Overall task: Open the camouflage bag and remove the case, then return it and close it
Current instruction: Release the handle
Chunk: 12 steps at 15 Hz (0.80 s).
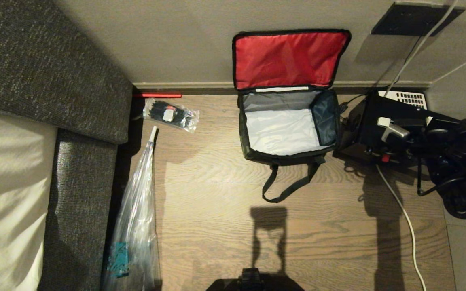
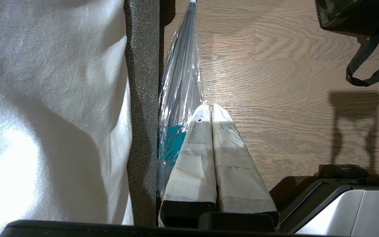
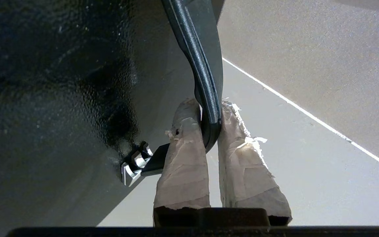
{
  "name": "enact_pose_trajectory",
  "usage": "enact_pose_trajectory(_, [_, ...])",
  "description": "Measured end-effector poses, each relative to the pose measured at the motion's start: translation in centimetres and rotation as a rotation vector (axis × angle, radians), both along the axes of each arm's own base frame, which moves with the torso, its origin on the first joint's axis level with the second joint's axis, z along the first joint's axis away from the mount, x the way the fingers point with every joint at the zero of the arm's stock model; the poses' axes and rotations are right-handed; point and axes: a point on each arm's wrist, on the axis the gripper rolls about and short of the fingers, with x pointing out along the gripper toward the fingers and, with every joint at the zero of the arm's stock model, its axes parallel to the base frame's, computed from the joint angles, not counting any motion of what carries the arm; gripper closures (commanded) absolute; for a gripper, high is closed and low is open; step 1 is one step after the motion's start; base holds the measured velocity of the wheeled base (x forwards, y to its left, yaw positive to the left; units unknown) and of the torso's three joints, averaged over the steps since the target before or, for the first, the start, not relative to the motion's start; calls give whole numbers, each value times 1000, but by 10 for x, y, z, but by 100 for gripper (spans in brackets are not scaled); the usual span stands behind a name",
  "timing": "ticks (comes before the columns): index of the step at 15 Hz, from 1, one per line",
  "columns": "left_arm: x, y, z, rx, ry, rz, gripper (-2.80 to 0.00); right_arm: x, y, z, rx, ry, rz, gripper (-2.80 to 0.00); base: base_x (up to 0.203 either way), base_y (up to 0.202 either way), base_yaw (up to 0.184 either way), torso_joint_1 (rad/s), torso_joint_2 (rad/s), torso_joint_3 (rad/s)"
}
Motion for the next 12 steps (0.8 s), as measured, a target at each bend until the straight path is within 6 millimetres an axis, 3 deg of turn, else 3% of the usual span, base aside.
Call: enact_pose_trajectory(12, [0, 0, 0, 0, 0, 0, 0, 19, -9, -34, 24, 60, -14, 0, 0, 0, 0, 0, 0, 0])
